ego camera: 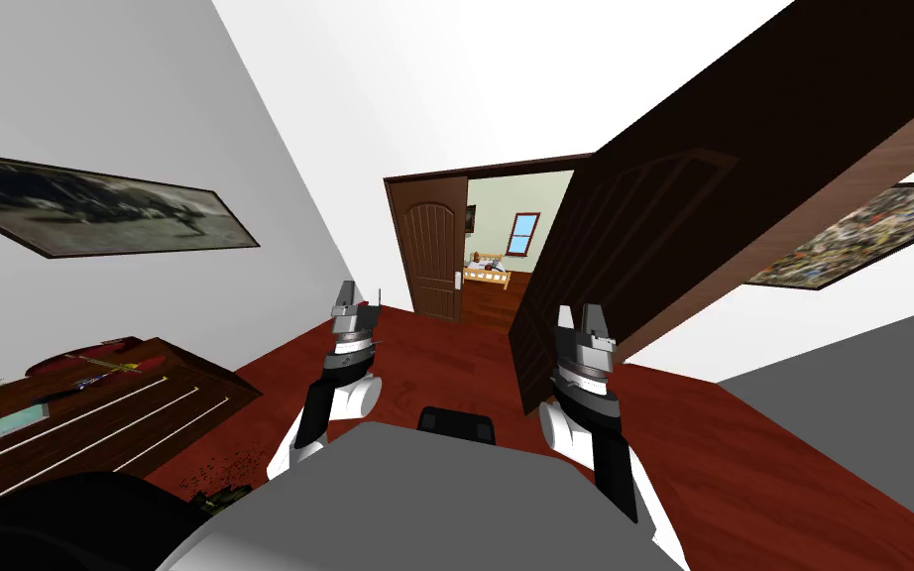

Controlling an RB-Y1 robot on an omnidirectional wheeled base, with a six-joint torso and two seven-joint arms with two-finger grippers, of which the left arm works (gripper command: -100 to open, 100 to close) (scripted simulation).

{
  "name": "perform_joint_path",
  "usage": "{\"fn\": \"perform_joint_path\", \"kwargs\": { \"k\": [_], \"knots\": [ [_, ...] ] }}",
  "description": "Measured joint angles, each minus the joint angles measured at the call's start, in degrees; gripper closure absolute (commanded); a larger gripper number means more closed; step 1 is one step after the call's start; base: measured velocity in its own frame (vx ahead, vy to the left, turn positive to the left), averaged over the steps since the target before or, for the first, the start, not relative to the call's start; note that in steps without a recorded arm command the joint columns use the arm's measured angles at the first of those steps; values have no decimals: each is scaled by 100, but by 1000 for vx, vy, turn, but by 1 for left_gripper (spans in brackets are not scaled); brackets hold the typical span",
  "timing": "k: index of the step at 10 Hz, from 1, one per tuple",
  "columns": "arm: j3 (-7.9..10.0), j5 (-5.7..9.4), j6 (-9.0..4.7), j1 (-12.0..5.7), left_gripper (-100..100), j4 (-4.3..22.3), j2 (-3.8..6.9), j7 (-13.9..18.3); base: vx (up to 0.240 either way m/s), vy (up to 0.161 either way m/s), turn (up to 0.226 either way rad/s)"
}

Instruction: Pull the door open

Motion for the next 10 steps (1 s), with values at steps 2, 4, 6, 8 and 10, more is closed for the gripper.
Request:
{"fn": "perform_joint_path", "kwargs": {
  "k": [2,4,6,8,10],
  "knots": [
    [24,3,49,-139,-100,246,72,18,139,-21,-45],
    [21,7,62,-173,-100,468,151,59,160,13,-50],
    [3,-12,154,-314,-100,674,181,59,138,5,-39],
    [-24,-29,209,-388,-100,883,211,60,122,-4,-34],
    [-35,-38,205,-456,-100,1082,237,74,101,6,-45]
  ]
}}
